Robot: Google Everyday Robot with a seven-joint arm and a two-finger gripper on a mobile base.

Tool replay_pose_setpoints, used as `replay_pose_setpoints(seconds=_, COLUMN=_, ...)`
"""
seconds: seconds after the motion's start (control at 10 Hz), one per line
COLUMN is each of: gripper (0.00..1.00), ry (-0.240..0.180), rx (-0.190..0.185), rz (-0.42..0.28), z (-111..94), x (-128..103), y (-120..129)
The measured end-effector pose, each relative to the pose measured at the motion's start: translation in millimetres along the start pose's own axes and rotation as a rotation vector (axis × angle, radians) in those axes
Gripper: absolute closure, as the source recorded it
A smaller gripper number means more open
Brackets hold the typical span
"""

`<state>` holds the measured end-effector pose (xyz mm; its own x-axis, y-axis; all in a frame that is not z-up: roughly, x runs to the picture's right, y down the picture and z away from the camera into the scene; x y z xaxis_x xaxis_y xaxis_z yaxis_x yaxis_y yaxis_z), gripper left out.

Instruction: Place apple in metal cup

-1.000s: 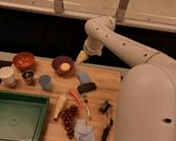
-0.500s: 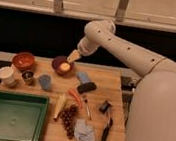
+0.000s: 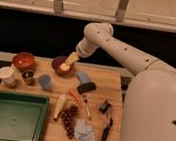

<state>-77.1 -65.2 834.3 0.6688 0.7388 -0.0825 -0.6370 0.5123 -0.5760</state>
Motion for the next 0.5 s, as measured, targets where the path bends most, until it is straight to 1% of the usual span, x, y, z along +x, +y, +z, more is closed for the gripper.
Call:
replay_pose_setpoints(seconds=0.2, gripper=0.2, ry=0.02, rx=-0.061, rz=-0.064, z=27, x=-12, y=14)
replay_pose_setpoints(seconds=0.5, gripper=0.2, ry=0.048, rx=-0.098, rz=-0.122, z=44, x=-17, y=17)
